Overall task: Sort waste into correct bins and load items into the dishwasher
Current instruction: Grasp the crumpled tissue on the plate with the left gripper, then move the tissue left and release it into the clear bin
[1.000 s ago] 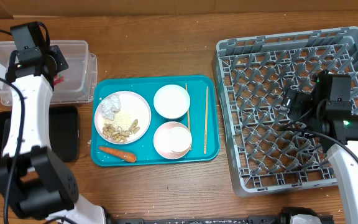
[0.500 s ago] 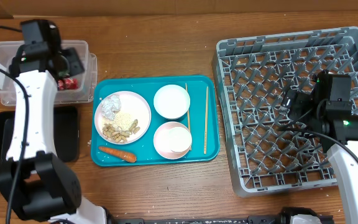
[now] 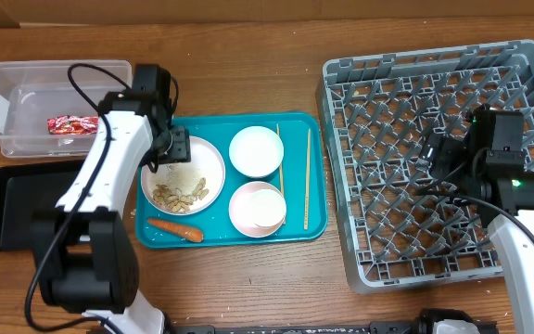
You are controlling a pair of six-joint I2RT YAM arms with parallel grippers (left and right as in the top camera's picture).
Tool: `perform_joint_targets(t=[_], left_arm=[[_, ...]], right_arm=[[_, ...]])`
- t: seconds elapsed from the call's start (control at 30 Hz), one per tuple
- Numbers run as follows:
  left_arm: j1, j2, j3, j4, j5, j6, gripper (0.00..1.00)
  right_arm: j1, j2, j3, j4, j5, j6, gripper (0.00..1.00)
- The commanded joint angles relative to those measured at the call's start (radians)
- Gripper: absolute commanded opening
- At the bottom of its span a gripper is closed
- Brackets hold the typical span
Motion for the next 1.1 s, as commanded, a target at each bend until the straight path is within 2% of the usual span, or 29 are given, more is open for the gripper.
perform_joint_targets(t=[0.0,0.17,0.23,0.37,0.4,0.43,0.57,0.83,0.93,1.07], left_arm=[[0.008,0.056,-0.037,0.049,-0.109,-0.026,0.68],[0.008,0.115,-0.037,0.092,-0.109,-0.026,0.66],[0.008,0.138,-0.037,0.102,-0.106,-0.026,0.60],[0.007,0.159,-0.036,0.110,-0.106,-0.026,0.17],[0.007,0.158,-0.032,0.112,-0.107,-0.026,0.08],[0.007,0.156,-0.024,0.112,-0.108,-0.025,0.04],[0.007,0.137,0.047,0.078,-0.107,-0.025,0.04],[0.013,0.066,0.289,-0.095,-0.135,-0.026,0.04],[0.033,0.055,0.338,-0.089,-0.166,-0.026,0.04],[0.103,0.054,0.368,0.007,-0.189,-0.028,0.04]], right_arm=[[-0.003,-0.008,0.027,0.004,-0.004,0.000,1.00],[-0.003,-0.008,0.027,0.003,-0.004,0.000,1.00],[-0.003,-0.008,0.027,-0.002,-0.004,0.000,1.00],[-0.003,-0.008,0.027,-0.010,-0.004,0.000,1.00],[-0.003,-0.008,0.027,-0.010,-0.004,0.000,1.00],[-0.003,-0.008,0.027,-0.010,-0.004,0.000,1.00],[-0.003,-0.008,0.027,-0.010,-0.003,-0.001,1.00],[-0.003,-0.008,0.027,-0.016,-0.003,0.000,1.00],[-0.003,-0.008,0.027,-0.018,-0.003,0.000,1.00],[-0.003,-0.008,0.027,-0.017,-0.004,0.000,1.00]])
